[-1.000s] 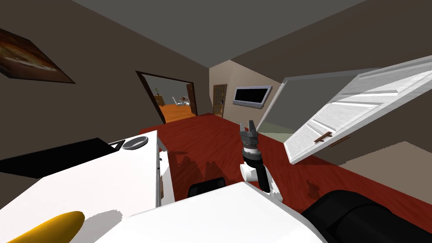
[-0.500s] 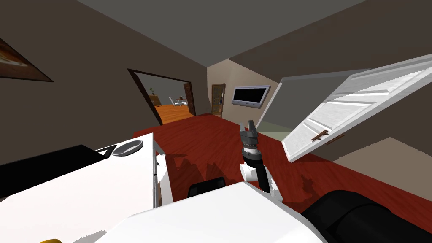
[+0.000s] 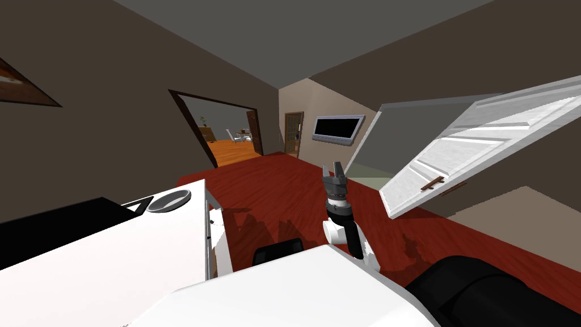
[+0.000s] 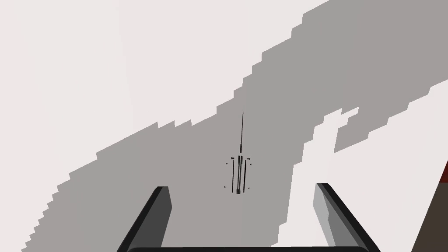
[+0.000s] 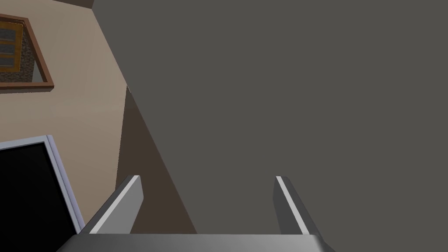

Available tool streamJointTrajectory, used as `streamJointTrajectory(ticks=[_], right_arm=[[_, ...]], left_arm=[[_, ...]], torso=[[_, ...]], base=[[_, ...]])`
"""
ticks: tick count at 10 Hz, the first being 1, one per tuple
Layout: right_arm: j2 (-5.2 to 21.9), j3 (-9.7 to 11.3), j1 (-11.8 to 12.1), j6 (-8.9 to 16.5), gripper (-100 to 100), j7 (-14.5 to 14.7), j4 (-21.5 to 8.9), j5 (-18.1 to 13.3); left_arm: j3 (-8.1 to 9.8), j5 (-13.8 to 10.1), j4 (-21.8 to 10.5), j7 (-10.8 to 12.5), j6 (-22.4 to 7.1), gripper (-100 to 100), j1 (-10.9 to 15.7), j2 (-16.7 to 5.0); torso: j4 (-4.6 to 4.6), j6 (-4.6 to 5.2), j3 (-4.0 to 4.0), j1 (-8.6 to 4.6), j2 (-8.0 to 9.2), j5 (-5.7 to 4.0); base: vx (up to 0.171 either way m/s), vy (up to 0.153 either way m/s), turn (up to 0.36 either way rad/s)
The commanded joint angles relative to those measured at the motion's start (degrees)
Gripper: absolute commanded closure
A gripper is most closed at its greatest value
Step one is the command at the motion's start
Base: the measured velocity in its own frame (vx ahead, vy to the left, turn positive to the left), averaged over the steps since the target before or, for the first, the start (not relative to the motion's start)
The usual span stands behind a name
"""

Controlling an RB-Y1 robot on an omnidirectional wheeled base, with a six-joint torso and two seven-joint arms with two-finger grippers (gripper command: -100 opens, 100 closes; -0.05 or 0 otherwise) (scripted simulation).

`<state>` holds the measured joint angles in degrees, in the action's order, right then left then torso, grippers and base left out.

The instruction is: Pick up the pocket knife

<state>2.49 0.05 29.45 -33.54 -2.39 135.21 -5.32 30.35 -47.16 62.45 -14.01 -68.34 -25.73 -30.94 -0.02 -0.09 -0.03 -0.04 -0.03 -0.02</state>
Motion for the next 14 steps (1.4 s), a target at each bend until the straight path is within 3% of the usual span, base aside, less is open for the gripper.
streamJointTrajectory(ticks=[1, 6, 7, 8, 12, 13, 14], right_arm=[[0.0, 0.0, 0.0, 0.0, 0, 0.0, 0.0, 0.0], [0.0, 0.0, 0.0, 0.0, 0, 0.0, 0.0, 0.0], [0.0, 0.0, 0.0, 0.0, 0, 0.0, 0.0, 0.0], [0.0, 0.0, 0.0, 0.0, 0, 0.0, 0.0, 0.0], [0.0, 0.0, 0.0, 0.0, 0, 0.0, 0.0, 0.0], [0.0, 0.0, 0.0, 0.0, 0, 0.0, 0.0, 0.0], [0.0, 0.0, 0.0, 0.0, 0, 0.0, 0.0, 0.0]], left_arm=[[0.49, 0.5, -1.2, -1.8, 0.8, -100, 0.4, 0.6], [1.98, 2.1, -4.9, -7.0, 3.0, -100, 1.5, 2.4], [1.77, 1.9, -4.8, -6.3, 2.8, -100, 1.5, 2.1], [1.82, 1.9, -4.9, -6.6, 2.9, 100, 1.5, 2.1], [1.62, 2.1, -4.8, -7.0, 2.9, 100, 1.5, 2.0], [1.65, 2.0, -4.8, -6.9, 2.8, 0, 1.5, 2.0], [1.24, 1.3, -3.0, -4.4, 1.9, 100, 0.9, 1.5]], torso=[[0.00, 0.00, 0.00, 0.00, 0.00, 0.00], [-0.02, 0.01, -0.06, -0.02, -0.09, 0.00], [-0.03, 0.03, -0.07, -0.02, -0.12, 0.00], [0.00, 0.07, -0.02, 0.04, -0.04, 0.04], [0.06, -0.15, 0.08, 0.09, 0.11, 0.07], [0.06, -0.11, 0.08, 0.08, 0.12, 0.06], [0.06, -0.04, 0.09, 0.07, 0.13, 0.05]], base=[[0.065, 0.007, 0.073], [0.059, 0.008, 0.070], [0.028, 0.000, 0.018], [0.000, 0.000, 0.000], [0.000, 0.000, -0.010], [0.001, 0.000, 0.014], [-0.041, -0.009, -0.085]])
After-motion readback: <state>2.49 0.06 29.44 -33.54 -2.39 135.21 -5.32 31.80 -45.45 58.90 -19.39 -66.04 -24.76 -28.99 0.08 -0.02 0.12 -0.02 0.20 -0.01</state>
